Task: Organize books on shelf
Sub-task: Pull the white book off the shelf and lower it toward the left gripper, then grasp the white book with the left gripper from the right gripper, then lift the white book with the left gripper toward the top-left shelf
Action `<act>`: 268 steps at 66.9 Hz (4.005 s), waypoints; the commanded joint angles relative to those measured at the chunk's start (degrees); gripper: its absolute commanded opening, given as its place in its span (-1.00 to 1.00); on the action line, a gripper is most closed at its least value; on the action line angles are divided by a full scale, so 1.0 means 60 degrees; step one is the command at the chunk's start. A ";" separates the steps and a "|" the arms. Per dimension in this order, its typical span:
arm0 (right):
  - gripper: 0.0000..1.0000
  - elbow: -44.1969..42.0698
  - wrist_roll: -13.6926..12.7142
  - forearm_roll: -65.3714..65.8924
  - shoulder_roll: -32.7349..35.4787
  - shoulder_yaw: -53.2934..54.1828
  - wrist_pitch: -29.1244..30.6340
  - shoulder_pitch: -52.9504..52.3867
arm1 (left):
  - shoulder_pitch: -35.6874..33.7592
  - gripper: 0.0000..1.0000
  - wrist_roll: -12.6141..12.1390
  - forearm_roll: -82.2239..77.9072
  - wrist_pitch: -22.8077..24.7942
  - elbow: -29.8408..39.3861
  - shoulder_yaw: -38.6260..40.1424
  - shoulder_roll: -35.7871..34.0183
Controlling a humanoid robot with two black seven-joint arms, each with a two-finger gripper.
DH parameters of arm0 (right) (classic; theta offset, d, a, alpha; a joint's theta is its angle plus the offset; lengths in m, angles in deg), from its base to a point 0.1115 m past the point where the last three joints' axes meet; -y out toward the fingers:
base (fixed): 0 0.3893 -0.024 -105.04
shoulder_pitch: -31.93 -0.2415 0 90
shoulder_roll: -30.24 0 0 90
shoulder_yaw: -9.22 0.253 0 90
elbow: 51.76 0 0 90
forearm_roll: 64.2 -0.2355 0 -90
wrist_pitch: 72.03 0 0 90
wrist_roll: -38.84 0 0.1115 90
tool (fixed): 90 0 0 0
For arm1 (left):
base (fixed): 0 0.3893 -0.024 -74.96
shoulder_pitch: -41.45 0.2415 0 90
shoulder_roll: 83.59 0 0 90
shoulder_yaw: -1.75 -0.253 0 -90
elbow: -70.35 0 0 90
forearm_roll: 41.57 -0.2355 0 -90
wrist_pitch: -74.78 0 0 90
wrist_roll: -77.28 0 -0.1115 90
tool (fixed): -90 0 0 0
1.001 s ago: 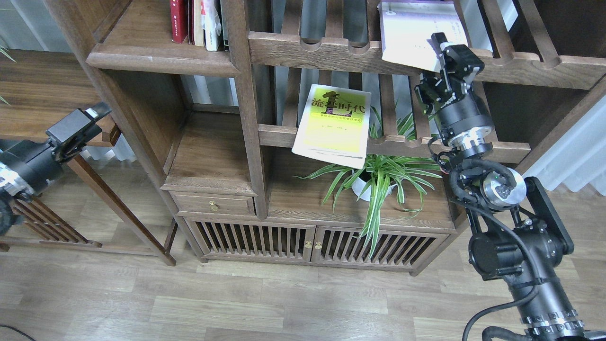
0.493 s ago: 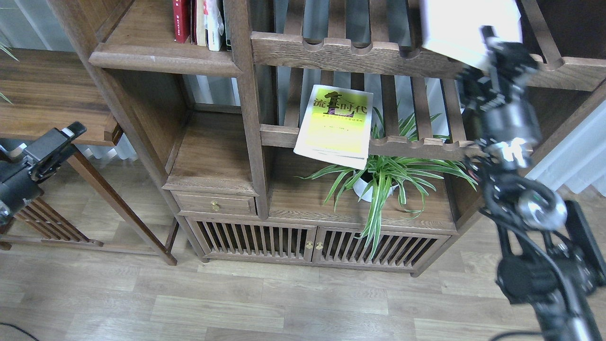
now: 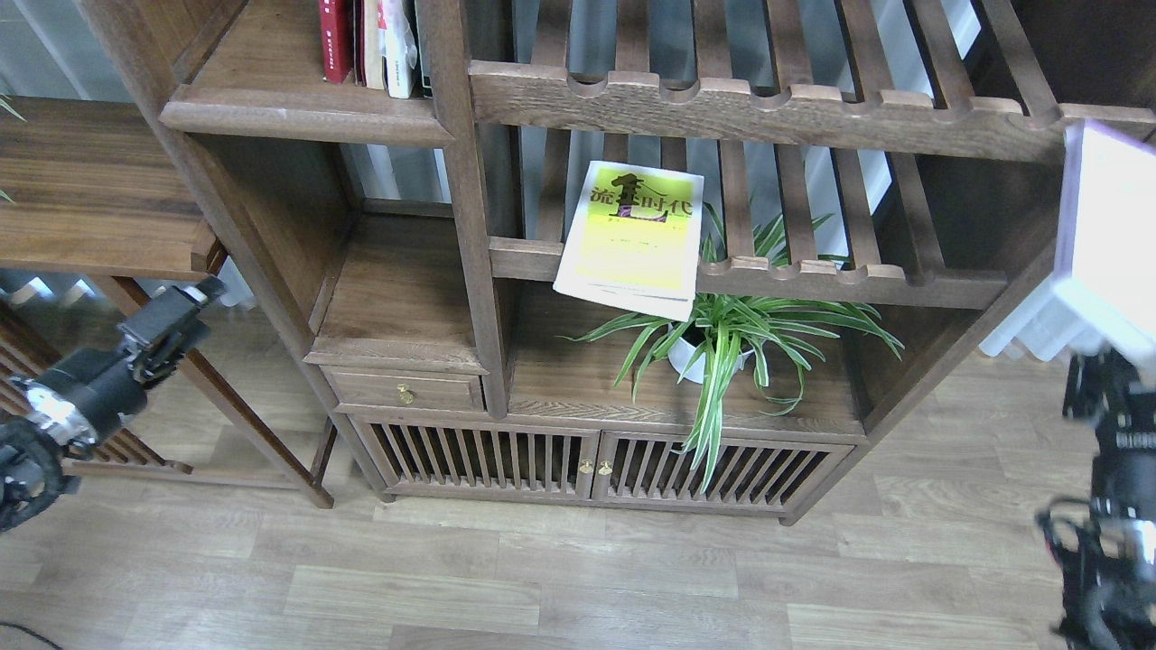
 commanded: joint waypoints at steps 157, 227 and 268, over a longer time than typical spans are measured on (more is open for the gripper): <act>-0.83 -0.3340 -0.1157 0.1905 -0.0768 -1.1238 0.0001 -0.2875 | 0.1117 0.73 -0.1369 0.7626 0.0001 0.1544 -0.7131 0.1265; -0.49 -0.3369 -0.1143 0.2462 -0.0870 -1.1121 0.0001 -0.2582 | 0.0971 -0.84 -0.1369 0.8724 0.0001 0.1353 -0.7556 0.1104; 0.97 -0.4189 -0.1025 0.3297 -0.0636 -0.9701 0.0001 -0.2978 | 0.0005 -0.89 -0.1369 0.6646 0.0001 0.1016 -0.7190 -0.1017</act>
